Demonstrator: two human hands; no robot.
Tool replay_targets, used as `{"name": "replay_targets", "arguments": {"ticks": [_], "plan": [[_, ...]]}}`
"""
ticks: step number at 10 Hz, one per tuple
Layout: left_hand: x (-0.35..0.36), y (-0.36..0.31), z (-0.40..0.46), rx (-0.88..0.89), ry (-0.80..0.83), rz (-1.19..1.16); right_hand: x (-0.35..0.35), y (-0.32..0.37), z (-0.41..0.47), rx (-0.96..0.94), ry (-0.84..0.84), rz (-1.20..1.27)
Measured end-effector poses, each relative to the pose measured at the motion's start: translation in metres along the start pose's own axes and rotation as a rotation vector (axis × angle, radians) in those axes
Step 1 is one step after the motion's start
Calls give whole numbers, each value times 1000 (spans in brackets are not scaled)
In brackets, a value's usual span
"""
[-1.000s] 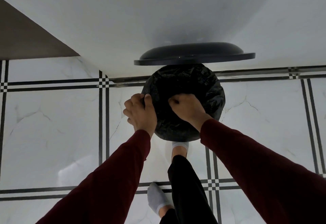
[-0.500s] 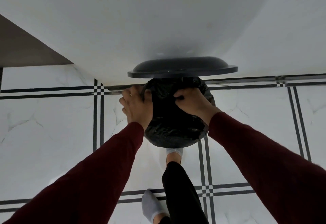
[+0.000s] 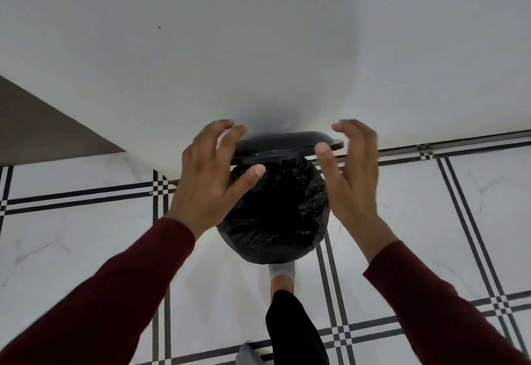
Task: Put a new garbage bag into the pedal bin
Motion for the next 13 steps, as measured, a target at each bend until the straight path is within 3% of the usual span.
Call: {"name": "replay_targets", "arguments": {"ticks": [1,2,4,5,7,9,10,11,12,13], "plan": [[18,-1,16,95,214,84,29,17,5,-241,275,-308],[22,5,14,75,292,27,35,14,4,-286,351,-386],[50,12,-30,-54,441,-3,50,-7,-46,-294,547,-477],[68,16,-55,-87,439,52,55,-20,-75,-294,569,-491],[122,23,-100,-72,497,306,83,-59,-125,-228,664,-530],[161,36,-128,-115,514,499,104,-89,-153,-159,765,-517],[163,33,-135,-148,493,501,104,-89,-151,2,772,-363],[149,19,-139,-245,469,411,92,-78,-145,136,781,-249],[107,-8,-127,-327,337,318,66,-51,-130,164,808,-220],[60,-47,-110,-339,232,282,32,-11,-110,84,804,-255]]}}
Point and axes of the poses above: each hand's wrist, its own z-axis towards the middle knuckle, its own x-axis out of the palm, y = z × x, the point moved 9 cm from there along z, towards the middle knuckle, and after that the axes turned 9 degrees about -z, right-handed, at the moved point
